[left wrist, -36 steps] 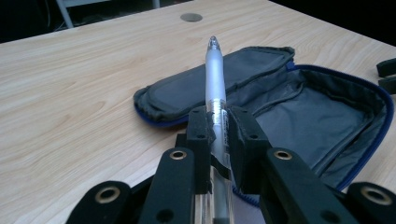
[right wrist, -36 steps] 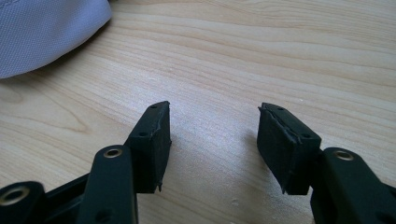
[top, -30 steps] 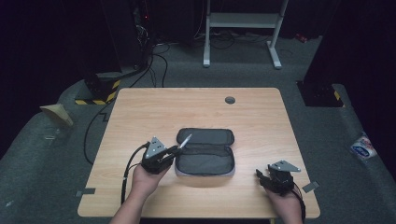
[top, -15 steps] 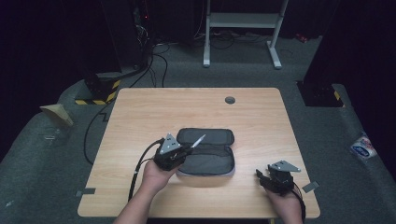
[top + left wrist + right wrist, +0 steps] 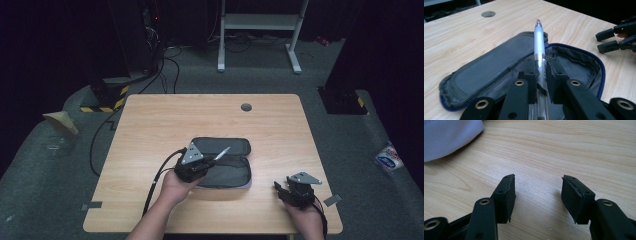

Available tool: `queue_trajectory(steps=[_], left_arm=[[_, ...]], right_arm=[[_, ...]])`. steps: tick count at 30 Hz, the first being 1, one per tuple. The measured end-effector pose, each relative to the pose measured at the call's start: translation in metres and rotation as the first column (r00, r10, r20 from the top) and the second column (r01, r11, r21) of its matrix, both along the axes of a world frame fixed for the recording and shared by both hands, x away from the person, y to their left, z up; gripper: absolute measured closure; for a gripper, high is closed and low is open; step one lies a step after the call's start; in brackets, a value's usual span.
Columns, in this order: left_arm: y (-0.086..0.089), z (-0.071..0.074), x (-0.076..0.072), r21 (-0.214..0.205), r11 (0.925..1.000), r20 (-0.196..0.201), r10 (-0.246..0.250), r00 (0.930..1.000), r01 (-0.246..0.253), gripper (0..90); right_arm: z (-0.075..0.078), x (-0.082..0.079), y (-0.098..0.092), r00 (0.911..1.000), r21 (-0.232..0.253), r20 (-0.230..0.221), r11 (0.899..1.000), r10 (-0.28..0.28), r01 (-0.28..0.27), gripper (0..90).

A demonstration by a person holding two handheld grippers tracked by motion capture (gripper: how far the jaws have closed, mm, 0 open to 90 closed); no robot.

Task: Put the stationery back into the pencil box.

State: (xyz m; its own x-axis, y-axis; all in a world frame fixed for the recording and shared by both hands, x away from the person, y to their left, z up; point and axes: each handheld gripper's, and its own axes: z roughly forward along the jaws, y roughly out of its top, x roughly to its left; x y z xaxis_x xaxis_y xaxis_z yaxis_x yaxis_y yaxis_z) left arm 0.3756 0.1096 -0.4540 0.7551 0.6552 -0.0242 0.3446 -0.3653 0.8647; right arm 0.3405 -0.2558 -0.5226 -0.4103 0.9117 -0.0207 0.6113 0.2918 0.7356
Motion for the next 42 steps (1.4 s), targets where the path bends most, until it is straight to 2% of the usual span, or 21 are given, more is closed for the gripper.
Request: queue_trajectory(steps=[8,17,21,22,24,32,35,42], left_arm=[[-0.016,0.000,0.003,0.006,0.9994,-0.001,-0.034,0.9994,0.034,79.1],[-0.021,-0.001,0.004,0.015,0.9985,-0.001,-0.052,0.9986,0.052,79.1],[-0.024,-0.005,0.008,0.041,0.9952,-0.041,-0.087,0.9954,0.088,79.1],[-0.024,-0.005,0.008,0.041,0.9952,-0.041,-0.087,0.9954,0.088,79.1],[-0.026,-0.009,0.010,0.072,0.9923,-0.055,-0.097,0.9938,0.101,79.0],[-0.028,-0.013,0.010,0.079,0.9912,-0.067,-0.100,0.9927,0.106,78.2],[-0.027,-0.012,0.011,0.073,0.9934,-0.076,-0.083,0.9936,0.089,67.7],[-0.021,-0.012,0.012,0.055,0.9967,-0.073,-0.056,0.9957,0.060,66.4]], right_arm=[[0.000,0.000,0.000,1.0000,0.000,0.000,1.000,0.000,0.000,44.4],[0.000,0.000,0.000,1.0000,-0.001,0.000,1.000,-0.001,0.001,44.5],[0.000,0.000,0.000,1.0000,-0.001,0.000,1.000,-0.001,0.001,44.5],[0.000,0.000,0.000,1.0000,-0.001,0.000,1.000,-0.001,0.001,44.5],[0.000,0.000,0.000,1.0000,-0.001,0.000,1.000,-0.001,0.001,44.6],[0.000,0.000,0.000,1.0000,-0.001,0.000,1.000,-0.001,0.001,44.6],[0.000,0.000,0.000,1.0000,-0.001,0.000,1.000,-0.001,0.001,44.6],[0.000,0.000,0.000,1.0000,-0.001,0.000,1.000,-0.001,0.001,44.6]])
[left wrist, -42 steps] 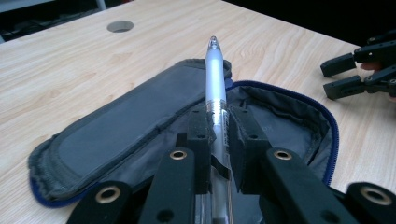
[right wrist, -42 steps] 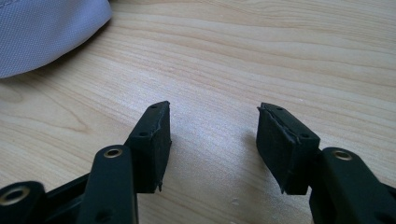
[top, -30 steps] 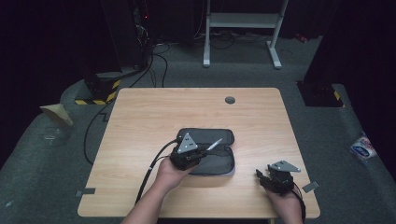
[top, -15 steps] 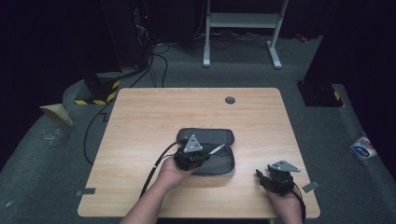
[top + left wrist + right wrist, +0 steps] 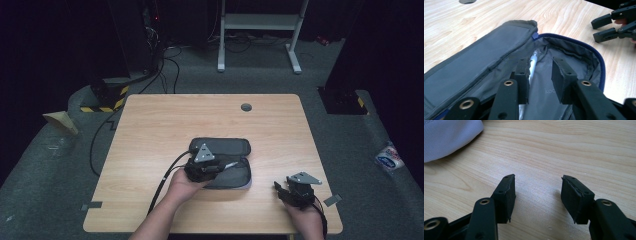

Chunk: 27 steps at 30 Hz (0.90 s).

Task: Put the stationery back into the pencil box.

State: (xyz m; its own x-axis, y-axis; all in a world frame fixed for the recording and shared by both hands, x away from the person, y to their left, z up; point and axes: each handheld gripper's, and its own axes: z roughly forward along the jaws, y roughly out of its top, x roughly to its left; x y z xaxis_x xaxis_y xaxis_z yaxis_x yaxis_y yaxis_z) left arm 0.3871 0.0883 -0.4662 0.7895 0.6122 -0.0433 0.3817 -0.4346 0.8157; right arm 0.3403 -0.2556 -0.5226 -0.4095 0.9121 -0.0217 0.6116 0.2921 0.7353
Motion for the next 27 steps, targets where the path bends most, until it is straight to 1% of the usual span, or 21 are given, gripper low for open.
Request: queue_trajectory(steps=[6,9,11,13,14,15,16,17,18,20,23,25,26,27], left_arm=[[0.005,-0.001,0.000,-0.011,0.9995,-0.001,0.029,0.9996,-0.029,62.7],[0.006,-0.001,-0.001,-0.011,0.9993,0.000,0.035,0.9994,-0.035,60.6],[0.006,-0.001,-0.001,-0.009,0.9993,0.003,0.037,0.9993,-0.037,57.9],[0.008,-0.001,-0.003,-0.023,0.9980,0.007,0.059,0.9982,-0.059,53.8],[0.008,-0.001,-0.003,-0.023,0.9980,0.007,0.059,0.9982,-0.059,50.9],[0.014,-0.001,-0.006,-0.058,0.9945,0.005,0.087,0.9962,-0.087,48.1],[0.017,-0.002,-0.007,-0.076,0.9921,0.000,0.100,0.9950,-0.100,45.0],[0.021,-0.002,-0.009,-0.089,0.9891,-0.003,0.118,0.9930,-0.118,41.9],[0.021,-0.002,-0.009,-0.089,0.9891,-0.003,0.118,0.9930,-0.118,38.8],[0.033,-0.003,-0.012,-0.111,0.9821,-0.005,0.153,0.9883,-0.152,34.9],[0.046,-0.003,-0.016,-0.115,0.9736,-0.003,0.198,0.9802,-0.197,27.9],[0.055,-0.003,-0.018,-0.101,0.9707,0.009,0.220,0.9755,-0.218,22.9],[0.060,-0.003,-0.020,-0.105,0.9667,0.009,0.236,0.9718,-0.234,21.4],[0.064,-0.003,-0.020,-0.108,0.9649,0.007,0.242,0.9704,-0.239,19.8]], right_arm=[[0.000,0.000,0.000,1.0000,0.000,0.000,1.000,0.000,0.000,44.6],[0.000,0.000,0.000,1.0000,0.000,0.000,1.000,0.000,0.000,44.6],[0.000,0.000,0.000,1.0000,0.000,0.000,1.000,0.000,0.000,44.6],[0.000,0.000,0.000,1.0000,0.000,0.000,1.000,0.000,0.000,44.6],[0.000,0.000,0.000,1.0000,0.000,0.000,1.000,0.000,0.000,44.6],[0.000,0.000,0.000,1.0000,0.000,0.000,1.000,0.000,0.000,44.6],[0.000,0.000,0.000,1.0000,0.000,0.000,1.000,0.000,0.000,44.6],[0.000,0.000,0.000,1.0000,0.000,0.001,1.000,0.000,0.000,44.6],[0.000,0.000,0.000,1.0000,0.000,0.001,1.000,0.000,0.000,44.6],[0.000,0.000,0.000,1.0000,0.000,0.000,1.000,0.000,0.000,44.6],[0.000,0.000,0.000,1.0000,0.000,0.001,1.000,0.000,0.000,44.6],[0.000,0.000,0.000,1.0000,0.000,0.000,1.000,0.000,0.000,44.6],[0.000,0.000,0.000,1.0000,0.000,0.000,1.000,0.000,0.000,44.6],[0.000,0.000,0.000,1.0000,0.000,0.000,1.000,0.000,0.000,44.6]])
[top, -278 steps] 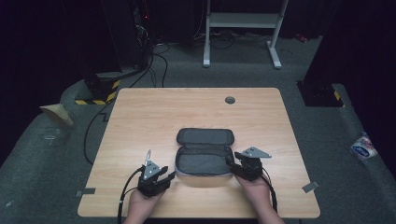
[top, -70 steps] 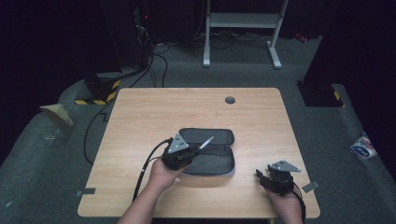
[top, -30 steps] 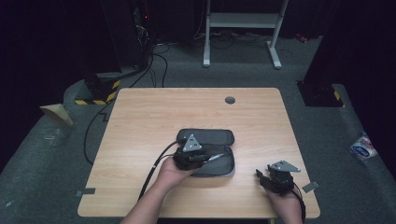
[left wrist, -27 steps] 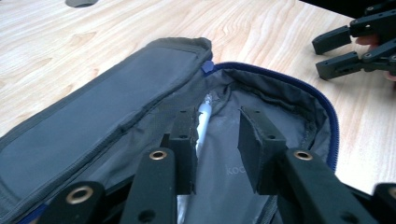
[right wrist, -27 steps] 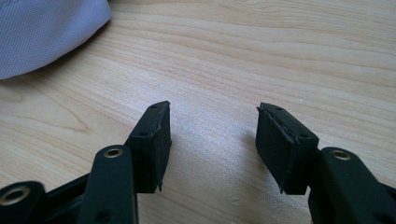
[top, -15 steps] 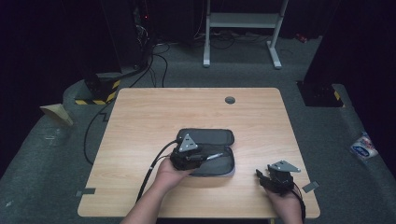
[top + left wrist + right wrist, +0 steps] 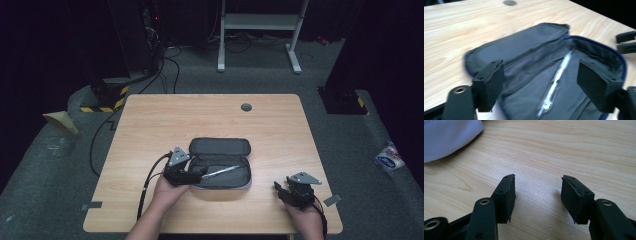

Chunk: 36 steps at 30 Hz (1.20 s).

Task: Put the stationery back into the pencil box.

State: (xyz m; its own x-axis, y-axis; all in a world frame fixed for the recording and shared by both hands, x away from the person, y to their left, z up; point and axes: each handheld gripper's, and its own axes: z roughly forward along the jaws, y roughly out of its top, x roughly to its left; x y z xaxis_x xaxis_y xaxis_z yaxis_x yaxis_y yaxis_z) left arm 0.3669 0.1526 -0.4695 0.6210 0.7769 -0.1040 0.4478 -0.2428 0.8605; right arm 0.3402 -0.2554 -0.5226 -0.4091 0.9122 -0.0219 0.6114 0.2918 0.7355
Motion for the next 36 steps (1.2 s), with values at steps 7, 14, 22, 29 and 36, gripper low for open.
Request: queue_trajectory(steps=[7,14,22,29,36], left_arm=[[0.032,-0.006,-0.006,0.007,0.9954,-0.037,0.096,0.9947,-0.096,8.1],[0.057,-0.016,-0.013,0.051,0.9883,-0.062,0.147,0.9873,-0.144,1.0],[0.085,-0.028,-0.021,0.090,0.9765,-0.099,0.204,0.9739,-0.196,0.0],[0.104,-0.038,-0.028,0.156,0.9594,-0.111,0.253,0.9610,-0.235,0.0],[0.124,-0.052,-0.036,0.211,0.9445,-0.166,0.288,0.9430,-0.252,0.3]], right_arm=[[0.000,0.000,0.000,1.0000,-0.001,0.000,1.000,-0.003,0.003,44.6],[0.000,0.000,0.000,1.0000,-0.001,-0.001,1.000,-0.004,0.004,44.5],[0.000,0.000,0.000,1.0000,-0.001,0.000,1.000,-0.005,0.005,44.5],[0.000,0.000,0.000,1.0000,-0.001,0.000,1.000,-0.005,0.005,44.5],[0.000,0.000,0.001,1.0000,-0.002,0.002,1.000,-0.003,0.003,44.4]])
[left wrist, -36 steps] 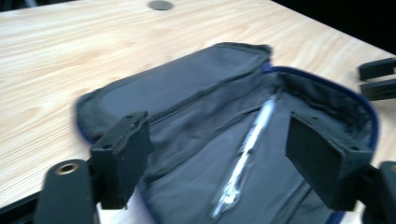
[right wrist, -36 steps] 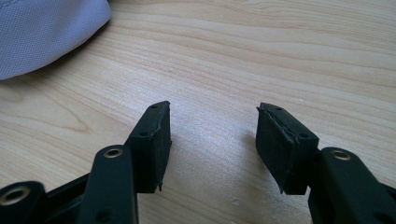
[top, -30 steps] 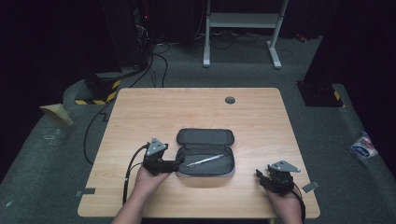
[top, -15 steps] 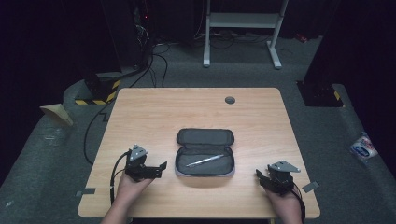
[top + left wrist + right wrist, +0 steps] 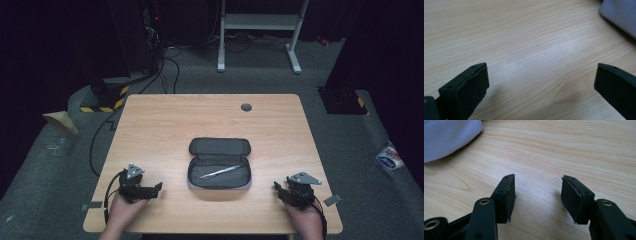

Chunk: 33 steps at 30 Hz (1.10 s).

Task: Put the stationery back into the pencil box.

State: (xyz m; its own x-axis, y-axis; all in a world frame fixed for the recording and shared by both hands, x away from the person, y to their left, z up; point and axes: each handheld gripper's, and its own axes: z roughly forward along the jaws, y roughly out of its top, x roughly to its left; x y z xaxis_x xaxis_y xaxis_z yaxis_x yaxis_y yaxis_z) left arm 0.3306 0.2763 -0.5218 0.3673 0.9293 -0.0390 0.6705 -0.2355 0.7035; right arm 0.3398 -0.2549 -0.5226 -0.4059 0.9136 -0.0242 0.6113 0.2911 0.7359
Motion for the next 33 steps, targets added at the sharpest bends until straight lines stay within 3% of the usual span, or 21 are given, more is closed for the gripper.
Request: queue_trajectory(steps=[3,5,6,7,9,20,33], left_arm=[[0.0051,-0.0051,-0.0034,0.022,0.9997,-0.017,-0.005,0.9998,0.006,0.5],[0.0064,-0.0060,-0.0048,0.024,0.9997,-0.003,-0.006,1.0000,0.006,0.2],[0.0076,-0.0066,-0.0065,-0.003,1.0000,0.002,0.002,1.0000,-0.002,0.1],[0.0075,-0.0072,-0.0070,0.000,1.0000,0.008,0.003,1.0000,-0.003,0.1],[0.0034,-0.0089,-0.0088,0.042,0.9991,0.024,0.006,0.9997,-0.007,0.9],[0.0029,-0.0082,-0.0107,0.023,0.9997,0.045,0.001,0.9990,-0.002,9.5],[0.0040,-0.0078,-0.0114,0.028,0.9996,0.055,-0.003,0.9985,0.001,12.9]], right_arm=[[0.0000,0.0000,0.0000,1.0000,0.001,-0.002,1.000,-0.002,0.002,44.4],[0.0000,0.0000,-0.0001,1.0000,0.001,-0.002,1.000,-0.002,0.002,44.3],[0.0000,0.0000,-0.0001,1.0000,0.001,-0.002,1.000,-0.002,0.002,44.2],[0.0000,0.0000,-0.0001,1.0000,0.001,-0.002,1.000,-0.002,0.002,44.1],[0.0000,0.0000,-0.0001,1.0000,0.001,-0.002,1.000,-0.002,0.002,44.0],[0.0000,-0.0004,0.0006,0.9999,0.003,-0.003,1.000,-0.014,0.014,43.5],[0.0000,0.0000,0.0010,0.9999,0.005,-0.004,1.000,-0.016,0.016,43.6]])
